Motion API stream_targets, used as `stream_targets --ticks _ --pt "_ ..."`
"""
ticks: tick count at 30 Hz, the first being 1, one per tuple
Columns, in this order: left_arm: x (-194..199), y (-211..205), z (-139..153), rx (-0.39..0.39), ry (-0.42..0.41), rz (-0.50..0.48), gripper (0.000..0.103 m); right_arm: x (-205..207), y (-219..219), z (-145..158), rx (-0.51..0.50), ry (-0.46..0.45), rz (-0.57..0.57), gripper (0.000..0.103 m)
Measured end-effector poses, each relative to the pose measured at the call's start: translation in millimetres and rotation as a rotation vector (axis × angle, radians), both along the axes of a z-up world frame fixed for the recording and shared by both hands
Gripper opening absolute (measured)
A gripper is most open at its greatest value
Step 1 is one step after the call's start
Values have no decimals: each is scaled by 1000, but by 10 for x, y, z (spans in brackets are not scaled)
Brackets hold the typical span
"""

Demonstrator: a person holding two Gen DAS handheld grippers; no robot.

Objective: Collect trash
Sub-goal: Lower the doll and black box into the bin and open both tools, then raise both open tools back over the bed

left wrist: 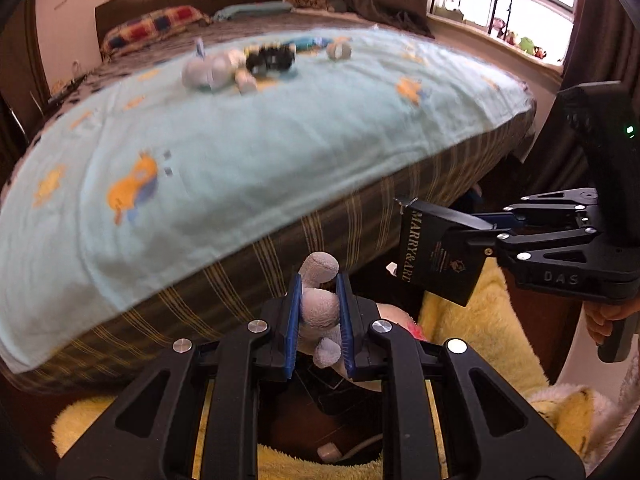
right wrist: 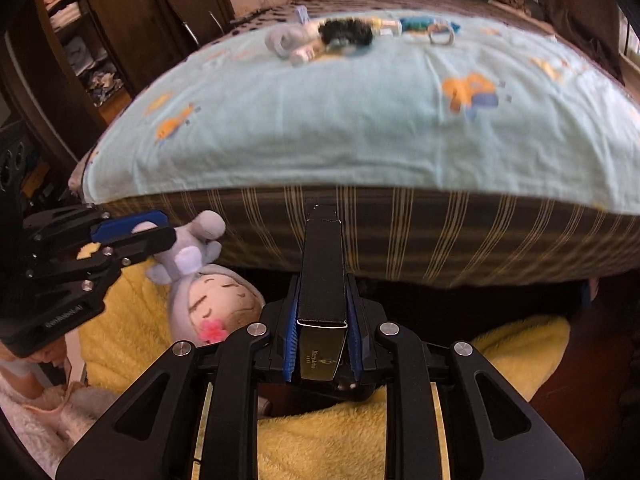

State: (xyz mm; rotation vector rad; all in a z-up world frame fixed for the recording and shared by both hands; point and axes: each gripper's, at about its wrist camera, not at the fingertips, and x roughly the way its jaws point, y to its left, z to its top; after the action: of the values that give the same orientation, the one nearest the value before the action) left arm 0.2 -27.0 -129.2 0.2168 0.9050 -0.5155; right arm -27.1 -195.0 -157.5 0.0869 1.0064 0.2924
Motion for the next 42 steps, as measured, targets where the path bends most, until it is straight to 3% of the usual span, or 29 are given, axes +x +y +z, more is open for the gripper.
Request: stream_targets --ticks 7,13,23,28,29,30,31,35,40,42 --pt "125 -69 -598 44 105 1 16 49 -18 -579 -27 106 -57 22" --pt "171 -133 -948 75 179 -14 16 79 -25 -951 24 190 -92 22" --pt "244 -219 -1219 93 234 -30 18 135 74 -1105 38 220 -101 24" --pt "263 -265 -1235 105 241 -12 22 235 96 -1025 48 220 -111 26" --pt "277 -251 -1227 102 240 -7 26 242 90 -1014 50 219 -112 30" --pt "282 -238 -1210 96 240 -3 29 248 80 -994 55 216 -115 41" --pt "287 -224 -1191 91 238 1 30 258 65 -964 55 210 -117 46" --pt "314 -161 -1098 81 229 23 36 286 46 -843 48 182 -129 49" --pt "301 -61 -843 75 189 33 52 299 -12 -485 19 96 -136 73" --pt "289 -36 -683 65 161 31 63 305 -38 -312 19 59 -143 80"
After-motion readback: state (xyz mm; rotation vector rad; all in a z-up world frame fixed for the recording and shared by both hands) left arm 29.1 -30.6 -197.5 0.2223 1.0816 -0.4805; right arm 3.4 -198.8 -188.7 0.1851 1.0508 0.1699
